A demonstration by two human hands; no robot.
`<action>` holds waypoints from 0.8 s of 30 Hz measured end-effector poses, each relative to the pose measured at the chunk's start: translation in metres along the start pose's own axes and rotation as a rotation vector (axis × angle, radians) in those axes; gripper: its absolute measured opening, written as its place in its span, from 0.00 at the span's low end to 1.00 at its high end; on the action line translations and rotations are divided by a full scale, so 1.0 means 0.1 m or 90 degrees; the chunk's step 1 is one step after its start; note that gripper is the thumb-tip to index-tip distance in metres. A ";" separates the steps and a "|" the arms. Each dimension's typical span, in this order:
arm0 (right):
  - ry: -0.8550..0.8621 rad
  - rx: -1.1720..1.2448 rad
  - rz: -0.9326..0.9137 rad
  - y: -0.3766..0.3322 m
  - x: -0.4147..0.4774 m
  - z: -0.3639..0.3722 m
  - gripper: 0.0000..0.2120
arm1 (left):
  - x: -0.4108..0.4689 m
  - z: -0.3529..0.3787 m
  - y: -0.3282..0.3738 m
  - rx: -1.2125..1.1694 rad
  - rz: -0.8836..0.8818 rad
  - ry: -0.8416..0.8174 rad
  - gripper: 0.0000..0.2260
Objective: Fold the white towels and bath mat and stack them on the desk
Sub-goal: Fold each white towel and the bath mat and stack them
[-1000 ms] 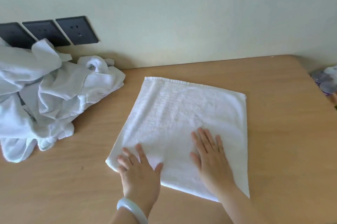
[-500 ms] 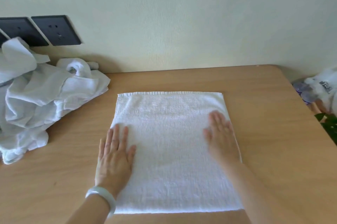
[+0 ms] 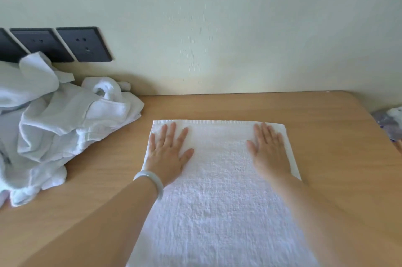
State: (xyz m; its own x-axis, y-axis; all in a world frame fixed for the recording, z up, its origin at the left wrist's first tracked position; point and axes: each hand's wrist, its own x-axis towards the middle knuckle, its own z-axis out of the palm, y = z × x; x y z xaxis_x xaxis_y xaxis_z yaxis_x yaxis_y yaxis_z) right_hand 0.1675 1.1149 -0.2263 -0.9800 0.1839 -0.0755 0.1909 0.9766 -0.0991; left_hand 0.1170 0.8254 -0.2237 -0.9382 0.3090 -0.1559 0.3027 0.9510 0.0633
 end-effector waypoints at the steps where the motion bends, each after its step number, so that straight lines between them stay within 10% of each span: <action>1: -0.012 -0.014 0.042 0.12 0.04 -0.02 0.35 | 0.00 0.00 -0.06 -0.020 -0.052 0.014 0.29; 7: -0.044 0.001 0.096 0.21 -0.01 -0.35 0.34 | -0.17 -0.10 -0.20 -0.112 -0.180 0.013 0.29; 14: 0.046 0.071 -0.112 -0.92 -1.51 0.06 0.30 | -1.41 0.12 0.60 -0.086 0.097 0.093 0.28; 24: 0.027 0.050 0.032 -0.34 -1.95 0.18 0.29 | -1.89 0.30 0.25 -0.092 -0.087 0.063 0.27</action>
State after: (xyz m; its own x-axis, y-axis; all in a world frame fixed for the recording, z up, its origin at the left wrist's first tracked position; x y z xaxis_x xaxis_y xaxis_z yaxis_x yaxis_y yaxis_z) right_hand 0.3534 1.0439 -0.2258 -0.9703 0.2387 -0.0400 0.2421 0.9546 -0.1739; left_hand 0.3069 0.7908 -0.2219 -0.9830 0.1675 -0.0751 0.1508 0.9702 0.1896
